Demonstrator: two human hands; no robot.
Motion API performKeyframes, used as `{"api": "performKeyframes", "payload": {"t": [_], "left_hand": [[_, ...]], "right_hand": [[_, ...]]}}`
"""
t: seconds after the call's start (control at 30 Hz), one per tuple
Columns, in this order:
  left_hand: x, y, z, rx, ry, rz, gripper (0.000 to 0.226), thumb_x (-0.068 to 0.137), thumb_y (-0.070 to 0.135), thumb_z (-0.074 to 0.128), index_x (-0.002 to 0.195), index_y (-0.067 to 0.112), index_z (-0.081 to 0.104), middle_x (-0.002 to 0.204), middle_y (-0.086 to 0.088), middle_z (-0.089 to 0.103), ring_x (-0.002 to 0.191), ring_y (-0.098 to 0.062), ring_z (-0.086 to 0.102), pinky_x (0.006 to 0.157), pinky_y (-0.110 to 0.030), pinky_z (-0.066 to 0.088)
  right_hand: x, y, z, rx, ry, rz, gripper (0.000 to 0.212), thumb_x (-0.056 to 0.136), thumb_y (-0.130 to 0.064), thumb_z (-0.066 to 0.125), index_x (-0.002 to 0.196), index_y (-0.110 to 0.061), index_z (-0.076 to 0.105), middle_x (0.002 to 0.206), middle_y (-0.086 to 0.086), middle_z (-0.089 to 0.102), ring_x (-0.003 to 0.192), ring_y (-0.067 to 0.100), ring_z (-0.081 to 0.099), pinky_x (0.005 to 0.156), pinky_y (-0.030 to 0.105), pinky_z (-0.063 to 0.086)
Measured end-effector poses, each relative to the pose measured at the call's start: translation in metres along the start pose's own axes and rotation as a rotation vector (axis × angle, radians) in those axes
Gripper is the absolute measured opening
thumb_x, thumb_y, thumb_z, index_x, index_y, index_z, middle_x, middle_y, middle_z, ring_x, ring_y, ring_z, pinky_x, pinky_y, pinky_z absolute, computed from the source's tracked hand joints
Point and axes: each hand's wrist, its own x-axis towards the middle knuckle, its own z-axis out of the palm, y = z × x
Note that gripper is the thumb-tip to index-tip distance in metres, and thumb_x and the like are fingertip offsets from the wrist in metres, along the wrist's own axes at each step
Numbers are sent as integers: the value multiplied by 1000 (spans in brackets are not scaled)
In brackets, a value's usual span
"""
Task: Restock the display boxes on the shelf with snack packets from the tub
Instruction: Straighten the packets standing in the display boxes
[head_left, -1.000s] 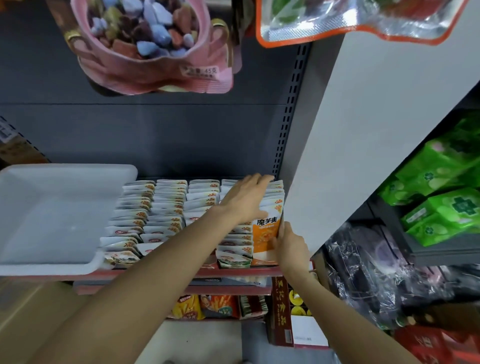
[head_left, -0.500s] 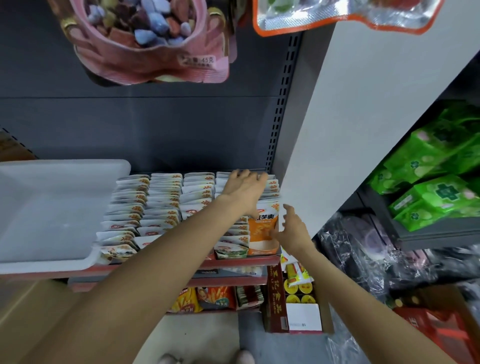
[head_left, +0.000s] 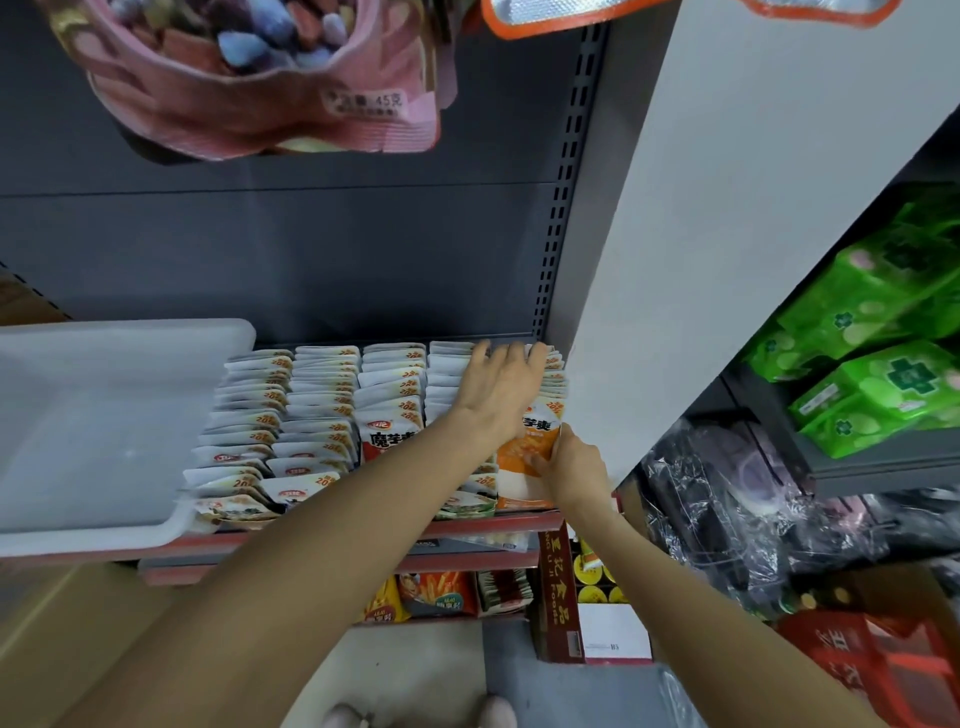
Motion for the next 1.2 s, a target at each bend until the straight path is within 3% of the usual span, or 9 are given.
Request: {"api": "performKeyframes", "payload": {"t": [0.17, 0.33, 0.4, 0.53, 0.63, 0.83, 0.93, 1.07, 1.2], "left_hand": [[-4, 2, 6, -22, 51, -45, 81, 68, 26, 79, 131, 12, 30, 127, -11, 49, 118, -27, 47, 105, -41, 28], [0, -8, 4, -13, -19, -55, 101, 66, 39, 80, 142, 13, 19, 151, -20, 20, 141, -34, 18, 115, -48, 17], [5, -13, 2, -29, -58, -58, 105, 65, 44, 81, 143, 15, 16, 149, -19, 26, 139, -33, 26, 115, -49, 17], [12, -17, -2, -59, -71, -64, 103, 64, 46, 80, 140, 14, 19, 127, -13, 50, 118, -29, 48, 103, -43, 32], [13, -17, -1, -56, -43, -81, 100, 64, 45, 80, 139, 15, 21, 124, -13, 51, 114, -29, 50, 97, -41, 36], [14, -19, 3, -59, -6, -23, 98, 63, 46, 79, 138, 14, 24, 123, -11, 52, 113, -27, 51, 98, -38, 35], [13, -23, 3, -133, -16, -2, 101, 62, 47, 78, 140, 14, 22, 127, -11, 50, 115, -27, 49, 100, -38, 34], [6, -31, 0, -312, -38, 21, 111, 65, 50, 78, 148, 16, 11, 147, -10, 34, 134, -27, 34, 114, -39, 21], [-4, -29, -4, -266, 65, 64, 105, 73, 46, 73, 151, 20, 8, 158, -7, 10, 144, -24, 15, 118, -38, 8]], "right_hand": [[0, 3, 10, -117, 95, 6, 27, 96, -37, 48, 104, -11, 49, 97, 13, 66, 90, 33, 62, 61, 31, 39], [2, 3, 14, -215, 117, 24, 37, 96, -46, 44, 99, -12, 58, 97, 11, 68, 90, 31, 64, 63, 31, 42], [2, 4, 10, -197, 100, 24, 40, 95, -49, 45, 100, -11, 57, 98, 12, 68, 92, 32, 64, 66, 32, 44], [5, 1, 2, -108, 40, -11, 36, 92, -45, 51, 107, -12, 45, 101, 13, 64, 93, 34, 61, 64, 34, 41], [12, -5, -4, -52, 40, -14, 31, 91, -35, 57, 107, -13, 43, 102, 12, 64, 93, 34, 61, 67, 36, 44], [13, -10, 1, -108, 145, 15, 28, 92, -34, 55, 106, -12, 46, 102, 13, 65, 92, 34, 62, 67, 35, 43], [14, -9, 0, -65, 109, 9, 32, 91, -35, 58, 110, -12, 46, 103, 13, 65, 94, 34, 62, 70, 37, 45], [16, -6, -10, 67, -23, -13, 38, 86, -36, 64, 111, -11, 50, 103, 11, 65, 95, 33, 61, 75, 39, 49], [12, -7, -20, 133, -53, -71, 34, 88, -33, 61, 112, -11, 50, 102, 8, 64, 96, 29, 60, 74, 36, 48]]}}
